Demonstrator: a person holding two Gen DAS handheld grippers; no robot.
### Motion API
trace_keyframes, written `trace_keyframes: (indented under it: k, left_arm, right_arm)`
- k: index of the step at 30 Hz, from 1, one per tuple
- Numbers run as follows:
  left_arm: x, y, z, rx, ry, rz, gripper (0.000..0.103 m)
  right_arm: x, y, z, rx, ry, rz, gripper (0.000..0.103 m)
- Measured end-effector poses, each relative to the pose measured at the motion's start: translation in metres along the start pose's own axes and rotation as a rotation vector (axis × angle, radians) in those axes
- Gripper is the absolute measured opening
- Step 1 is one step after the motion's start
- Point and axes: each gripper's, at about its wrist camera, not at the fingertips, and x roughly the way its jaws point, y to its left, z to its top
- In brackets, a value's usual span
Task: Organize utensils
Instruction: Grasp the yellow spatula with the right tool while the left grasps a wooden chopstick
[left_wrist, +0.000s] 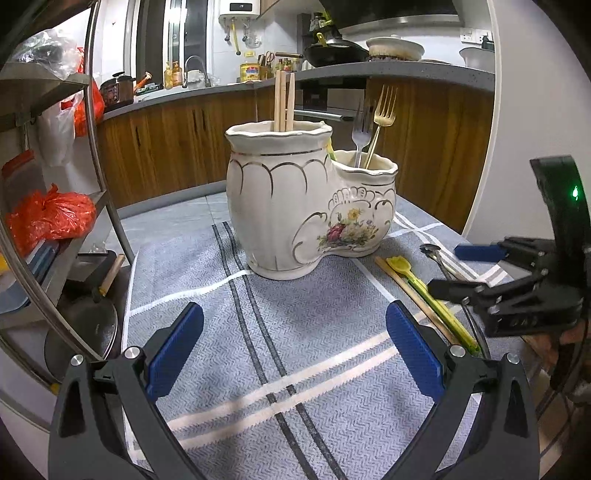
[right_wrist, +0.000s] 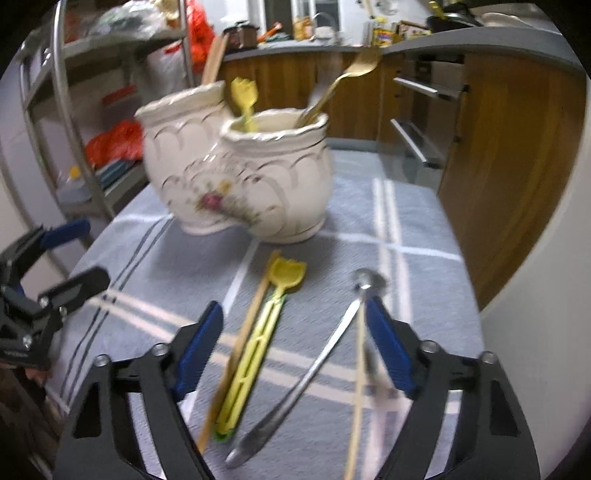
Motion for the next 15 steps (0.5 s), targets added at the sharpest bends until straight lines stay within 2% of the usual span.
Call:
trace_keyframes:
  k: [2,8,11,15]
  left_arm:
    - [0.000,0.000,0.000,0.000,0.000,-0.001,0.097]
    - [0.000,0.001,0.000,-0.001,0.000,-0.003,0.097]
    - [0.000,0.001,0.000,-0.001,0.000,-0.003,0.097]
    - [0.000,0.000,0.000,0.002,0.000,-0.001,0.097]
  right_arm:
    - [0.004,0.003,-0.001,-0.006,0.025,0.006,0.051]
    - [0.008,0.005,-0.001,-0.008,0.081,0.040,0.024]
    - [0.009,0.006,0.001,-0.023,0.099,0.037,0.015]
    - [0.015,0.006,0.007,-0.024,0.111,-0.001,0.015]
